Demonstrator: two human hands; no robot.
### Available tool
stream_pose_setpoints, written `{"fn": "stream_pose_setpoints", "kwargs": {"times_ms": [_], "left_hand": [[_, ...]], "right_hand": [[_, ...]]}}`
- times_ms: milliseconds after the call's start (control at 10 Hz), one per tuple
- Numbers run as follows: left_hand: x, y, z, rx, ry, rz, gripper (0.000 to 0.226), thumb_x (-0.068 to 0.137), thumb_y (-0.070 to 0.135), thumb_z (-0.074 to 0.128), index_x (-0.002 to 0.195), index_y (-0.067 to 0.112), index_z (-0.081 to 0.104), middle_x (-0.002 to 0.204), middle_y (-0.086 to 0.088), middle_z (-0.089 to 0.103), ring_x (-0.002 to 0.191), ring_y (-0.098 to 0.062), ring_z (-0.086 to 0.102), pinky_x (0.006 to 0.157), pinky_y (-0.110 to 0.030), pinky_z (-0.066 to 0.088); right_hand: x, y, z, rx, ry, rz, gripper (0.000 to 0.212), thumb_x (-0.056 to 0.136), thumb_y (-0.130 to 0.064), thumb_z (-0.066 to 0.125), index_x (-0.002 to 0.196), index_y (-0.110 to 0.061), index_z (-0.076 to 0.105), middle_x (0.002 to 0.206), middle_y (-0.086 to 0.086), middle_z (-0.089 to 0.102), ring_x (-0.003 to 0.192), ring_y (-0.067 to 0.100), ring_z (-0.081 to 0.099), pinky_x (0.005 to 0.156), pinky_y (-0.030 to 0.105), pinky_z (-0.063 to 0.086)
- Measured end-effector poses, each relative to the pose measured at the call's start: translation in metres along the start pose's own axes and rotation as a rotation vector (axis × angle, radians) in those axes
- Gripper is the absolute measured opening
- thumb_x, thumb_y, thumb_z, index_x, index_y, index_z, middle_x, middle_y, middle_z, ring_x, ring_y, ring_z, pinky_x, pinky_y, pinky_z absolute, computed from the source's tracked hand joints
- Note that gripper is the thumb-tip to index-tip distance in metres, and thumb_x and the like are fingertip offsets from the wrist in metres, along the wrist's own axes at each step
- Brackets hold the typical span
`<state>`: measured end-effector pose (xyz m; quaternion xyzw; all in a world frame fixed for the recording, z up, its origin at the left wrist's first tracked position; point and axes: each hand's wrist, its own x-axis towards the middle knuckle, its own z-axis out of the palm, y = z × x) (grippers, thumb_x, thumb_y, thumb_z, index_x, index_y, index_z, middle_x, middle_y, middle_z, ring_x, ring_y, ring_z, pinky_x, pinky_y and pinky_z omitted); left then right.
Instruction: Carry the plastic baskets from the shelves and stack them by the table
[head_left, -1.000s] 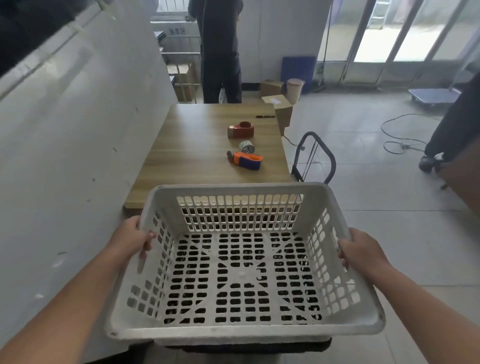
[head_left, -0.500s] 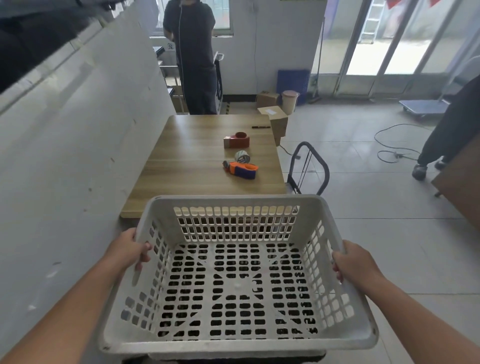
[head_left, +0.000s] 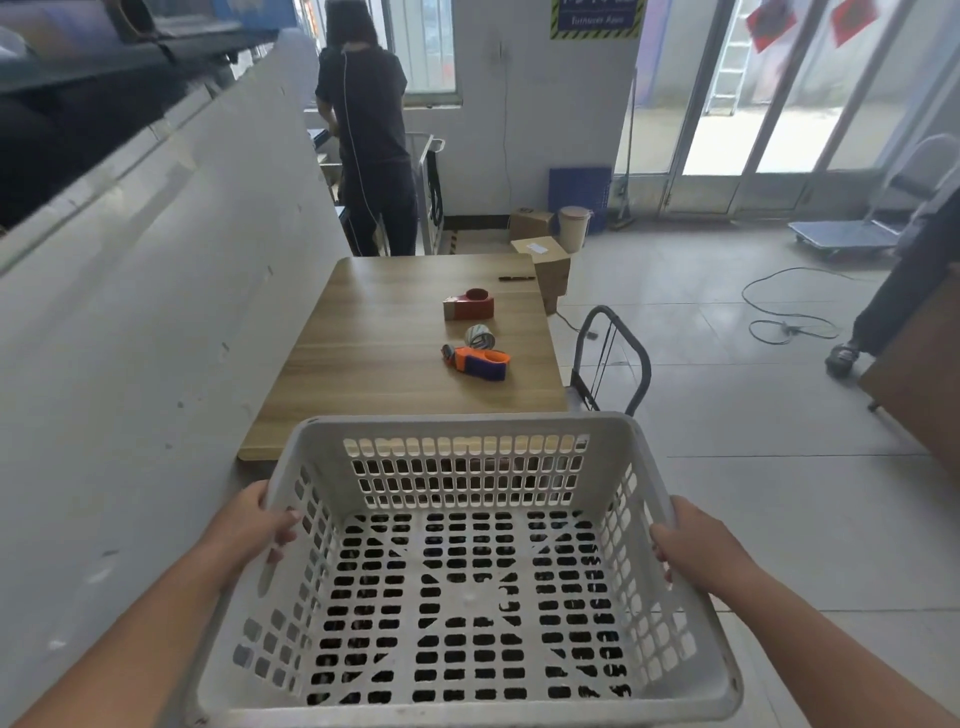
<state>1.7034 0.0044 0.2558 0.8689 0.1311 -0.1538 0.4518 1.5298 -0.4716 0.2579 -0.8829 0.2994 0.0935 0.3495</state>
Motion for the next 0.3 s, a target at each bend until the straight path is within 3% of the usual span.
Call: {"fn": "stream_pose_setpoints", "kwargs": {"times_ms": [100, 200, 300], "left_hand": [[-0.008, 0.001, -0.005, 0.118, -0.008, 0.053, 0.042, 0.088, 0.022, 0.072, 0.127, 0.013, 0.058, 0.097, -0.012, 0.072, 0.084, -0.032, 0.07, 0.072, -0.046, 0.058], [-0.015, 0.012, -0.018, 0.182, 0.042, 0.106, 0.074, 0.082, 0.042, 0.076, 0.146, 0.02, 0.045, 0.13, -0.008, 0.062, 0.107, -0.029, 0.064, 0.088, -0.044, 0.052], [-0.014, -0.003, -0.023, 0.225, 0.146, 0.237, 0.1, 0.068, 0.067, 0.074, 0.151, 0.026, 0.038, 0.151, -0.011, 0.045, 0.132, -0.033, 0.048, 0.103, -0.05, 0.043]], "right_hand": [[-0.008, -0.002, -0.004, 0.011, 0.006, -0.01, 0.042, 0.093, -0.036, 0.048, 0.133, -0.026, 0.047, 0.093, -0.001, 0.069, 0.082, 0.02, 0.066, 0.07, 0.034, 0.049], [-0.006, -0.005, -0.018, 0.055, 0.08, -0.059, 0.063, 0.093, -0.051, 0.051, 0.148, -0.025, 0.035, 0.129, 0.006, 0.059, 0.116, 0.024, 0.058, 0.091, 0.039, 0.046], [-0.013, 0.001, -0.02, 0.12, 0.226, -0.205, 0.087, 0.075, -0.072, 0.052, 0.149, -0.028, 0.035, 0.154, 0.002, 0.039, 0.141, 0.019, 0.037, 0.113, 0.037, 0.031]]}}
